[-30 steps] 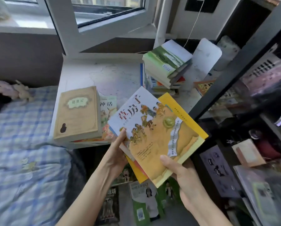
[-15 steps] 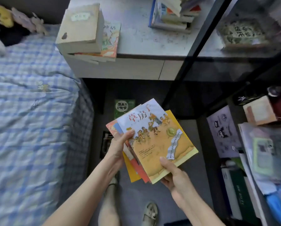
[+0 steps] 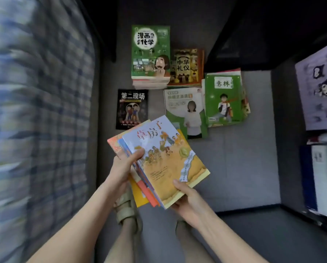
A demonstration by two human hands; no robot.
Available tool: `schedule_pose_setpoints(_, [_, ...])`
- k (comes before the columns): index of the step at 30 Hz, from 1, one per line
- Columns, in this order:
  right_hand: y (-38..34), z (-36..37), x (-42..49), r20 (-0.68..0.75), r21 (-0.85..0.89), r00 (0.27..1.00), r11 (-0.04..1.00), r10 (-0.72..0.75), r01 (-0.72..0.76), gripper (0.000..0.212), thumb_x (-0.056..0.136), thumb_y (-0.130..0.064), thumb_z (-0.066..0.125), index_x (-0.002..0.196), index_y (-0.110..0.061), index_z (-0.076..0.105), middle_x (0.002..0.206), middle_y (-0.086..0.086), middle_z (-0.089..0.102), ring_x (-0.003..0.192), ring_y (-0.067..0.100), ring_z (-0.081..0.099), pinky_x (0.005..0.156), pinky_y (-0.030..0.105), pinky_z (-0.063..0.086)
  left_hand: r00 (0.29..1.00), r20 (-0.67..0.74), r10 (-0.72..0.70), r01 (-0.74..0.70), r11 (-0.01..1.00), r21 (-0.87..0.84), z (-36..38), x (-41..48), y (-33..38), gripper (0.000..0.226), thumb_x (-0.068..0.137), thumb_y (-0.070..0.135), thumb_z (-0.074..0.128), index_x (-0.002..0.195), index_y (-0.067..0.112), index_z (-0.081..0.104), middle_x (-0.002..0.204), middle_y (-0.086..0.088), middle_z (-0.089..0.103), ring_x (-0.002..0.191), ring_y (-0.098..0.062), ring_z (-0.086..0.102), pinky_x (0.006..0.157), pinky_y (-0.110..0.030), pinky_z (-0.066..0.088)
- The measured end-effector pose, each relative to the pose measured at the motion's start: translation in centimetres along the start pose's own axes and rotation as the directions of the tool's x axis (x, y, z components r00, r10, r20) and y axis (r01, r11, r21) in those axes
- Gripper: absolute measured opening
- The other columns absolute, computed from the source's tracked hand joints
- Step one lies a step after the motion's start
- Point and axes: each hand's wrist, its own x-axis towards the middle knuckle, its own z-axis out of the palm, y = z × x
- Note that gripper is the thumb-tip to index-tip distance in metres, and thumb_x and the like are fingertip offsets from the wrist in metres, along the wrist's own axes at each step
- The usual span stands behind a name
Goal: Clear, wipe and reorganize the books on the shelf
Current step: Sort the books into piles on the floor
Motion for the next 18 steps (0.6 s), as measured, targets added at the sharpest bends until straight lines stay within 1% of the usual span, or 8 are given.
schedule_pose_setpoints(3, [1.6,-0.9,7.7,0.002,0.095,0.998,0.994,0.061,-0.061,0.029,0.067,-0.006,0.068,0.096,-0.006,0.067,0.096,0.015,0.072,0.093,0.032,0.062,0.106,0.048,0.040,1.000,-0.024,-0.011,0.012,0.999,0.044,-2.6,5.9,-4.2,0.051,0.077,0.027,0.075,0.123,0.010,0.061,0.119,-0.011,0.067,0.110,-0.030,0.064,0.100,-0.047,0.046])
schedule_pose_setpoints(5, [3.0,-1.8,13.0,0.016,0.148,0.994,0.983,0.111,-0.112,0.018,0.076,-0.004,0.064,0.094,-0.006,0.066,0.089,0.015,0.073,0.093,0.033,0.062,0.103,0.047,0.042,0.999,-0.032,-0.012,0.014,0.998,0.065,-4.7,10.2,-7.7,0.057,0.072,0.031,0.080,0.122,0.011,0.062,0.120,-0.011,0.067,0.111,-0.031,0.063,0.103,-0.050,0.044])
schedule_pose_setpoints(7, [3.9,-2.7,17.4,0.007,0.180,0.992,0.976,0.127,-0.126,0.014,0.084,-0.002,0.060,0.097,-0.007,0.066,0.089,0.015,0.073,0.094,0.032,0.063,0.098,0.046,0.044,0.999,-0.016,-0.041,0.042,0.996,0.080,-6.2,13.7,-10.6,0.064,0.067,0.036,0.083,0.123,0.012,0.062,0.122,-0.012,0.066,0.114,-0.032,0.062,0.104,-0.052,0.042])
schedule_pose_setpoints(10, [5.5,-4.2,22.9,0.022,0.226,0.990,0.964,0.140,-0.142,0.024,0.080,0.001,0.061,0.103,-0.007,0.065,0.101,0.015,0.071,0.099,0.031,0.063,0.097,0.046,0.045,0.998,0.031,-0.057,0.052,0.986,0.158,-7.6,17.8,-13.8,0.053,0.075,0.031,0.078,0.121,0.010,0.063,0.117,-0.011,0.068,0.109,-0.030,0.064,0.101,-0.046,0.046])
schedule_pose_setpoints(12, [6.4,-4.8,25.5,0.037,0.231,0.988,0.961,0.149,-0.153,0.034,0.072,0.002,0.063,0.105,-0.007,0.064,0.104,0.014,0.071,0.098,0.030,0.064,0.092,0.045,0.049,0.995,0.059,-0.081,0.067,0.974,0.216,-8.4,20.1,-15.2,0.038,0.084,0.023,0.070,0.119,0.010,0.063,0.111,-0.007,0.071,0.101,-0.025,0.068,0.092,-0.038,0.053])
schedule_pose_setpoints(14, [7.2,-5.4,27.9,0.045,0.196,0.985,0.966,0.164,-0.170,0.031,0.074,0.002,0.062,0.104,-0.006,0.064,0.100,0.014,0.072,0.090,0.028,0.068,0.083,0.042,0.055,0.986,0.105,-0.132,0.099,0.956,0.277,-9.4,22.0,-16.2,0.036,0.083,0.025,0.071,0.117,0.014,0.064,0.108,-0.005,0.072,0.097,-0.022,0.070,0.086,-0.036,0.055])
schedule_pose_setpoints(16, [7.9,-6.0,29.9,0.031,0.100,0.978,0.973,0.207,-0.209,0.024,0.081,0.000,0.061,0.105,-0.005,0.063,0.099,0.014,0.073,0.085,0.026,0.071,0.078,0.041,0.057,0.972,0.132,-0.194,0.135,0.921,0.365,-10.4,23.5,-16.7,0.042,0.076,0.032,0.075,0.114,0.019,0.065,0.109,-0.004,0.072,0.097,-0.022,0.070,0.089,-0.040,0.054])
schedule_pose_setpoints(18, [8.2,-6.4,31.2,-0.066,-0.166,0.960,0.946,0.272,-0.280,0.014,0.087,-0.008,0.063,0.101,-0.006,0.062,0.095,0.013,0.072,0.087,0.025,0.069,0.079,0.040,0.055,0.969,0.112,-0.220,0.132,0.846,0.517,-11.3,24.9,-16.4,0.040,0.070,0.040,0.080,0.105,0.025,0.066,0.102,0.004,0.074,0.093,-0.017,0.071,0.087,-0.037,0.054])
